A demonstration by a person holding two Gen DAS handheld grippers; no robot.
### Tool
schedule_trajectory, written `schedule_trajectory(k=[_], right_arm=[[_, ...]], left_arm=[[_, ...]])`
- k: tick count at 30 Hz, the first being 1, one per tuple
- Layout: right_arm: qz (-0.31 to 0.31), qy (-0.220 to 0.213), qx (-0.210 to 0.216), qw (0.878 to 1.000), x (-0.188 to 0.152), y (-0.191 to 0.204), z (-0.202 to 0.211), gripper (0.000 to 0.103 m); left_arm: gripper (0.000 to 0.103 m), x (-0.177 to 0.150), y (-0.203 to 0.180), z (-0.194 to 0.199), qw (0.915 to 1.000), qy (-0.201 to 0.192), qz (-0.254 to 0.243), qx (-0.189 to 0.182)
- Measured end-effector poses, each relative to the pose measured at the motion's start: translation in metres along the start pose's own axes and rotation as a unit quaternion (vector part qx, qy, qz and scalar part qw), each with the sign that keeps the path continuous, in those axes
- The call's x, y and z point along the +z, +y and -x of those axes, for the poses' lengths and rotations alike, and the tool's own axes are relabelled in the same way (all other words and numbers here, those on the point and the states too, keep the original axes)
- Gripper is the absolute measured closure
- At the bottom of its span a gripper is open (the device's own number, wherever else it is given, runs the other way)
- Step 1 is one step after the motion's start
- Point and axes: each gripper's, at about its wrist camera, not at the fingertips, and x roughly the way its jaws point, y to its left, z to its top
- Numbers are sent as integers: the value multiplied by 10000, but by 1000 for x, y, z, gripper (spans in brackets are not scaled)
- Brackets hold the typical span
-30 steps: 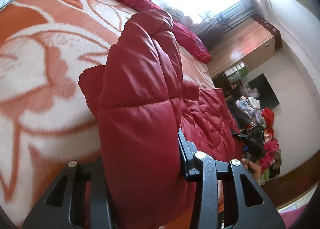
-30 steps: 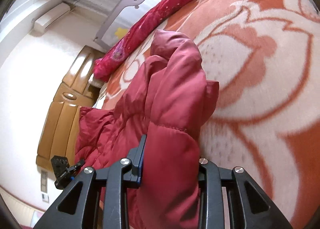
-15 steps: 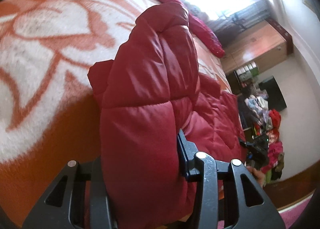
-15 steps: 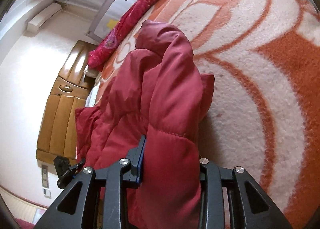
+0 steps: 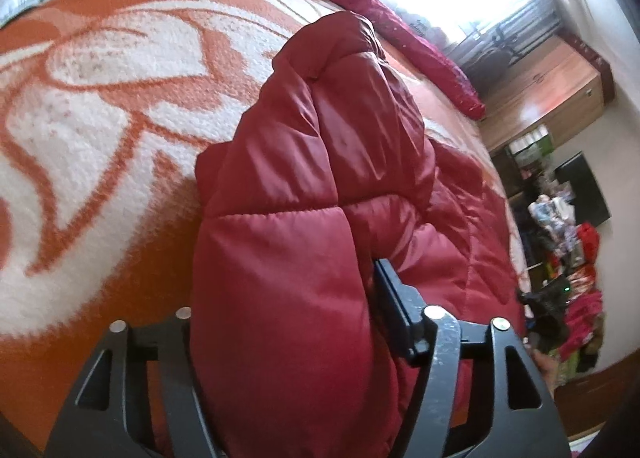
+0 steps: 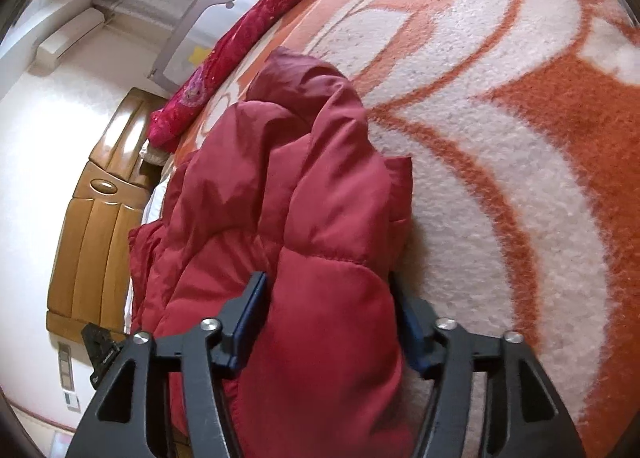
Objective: Fold large clothes
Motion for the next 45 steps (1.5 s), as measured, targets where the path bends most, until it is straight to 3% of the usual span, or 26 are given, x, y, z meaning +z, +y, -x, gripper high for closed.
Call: schedule_trajectory(k=[4, 7, 12, 23, 28, 34, 39, 45], right_arm=[[42, -97, -178, 9998, -1, 2, 6, 29], [180, -191, -492, 9984, -2, 7, 8, 24], [349, -299, -811, 9956, -4, 15, 6, 23], [508, -362, -1045, 9926, -5, 22, 13, 22], [715, -628, -1174, 9885, -6, 35, 31, 22], [977, -935, -1181, 9837, -5, 54, 50, 22], [1341, -946, -1007, 9813, -9, 84, 48, 22], [1881, -680, -779, 9767, -20, 120, 25, 22]], left_arm=[[27, -3, 0, 14, 9993, -212, 35, 291], [27, -5, -4, 25, 9978, -416, 84, 501], [27, -7, -15, 39, 9935, -744, -15, 858], [27, -6, -22, 47, 9932, -830, -118, 812], [27, -6, -29, 57, 9923, -944, -186, 784], [27, -7, -51, 75, 9828, -1348, -594, 1111], [27, -6, -74, 79, 9831, -1351, -1005, 715], [27, -17, -106, 48, 9855, -851, -1453, 223]])
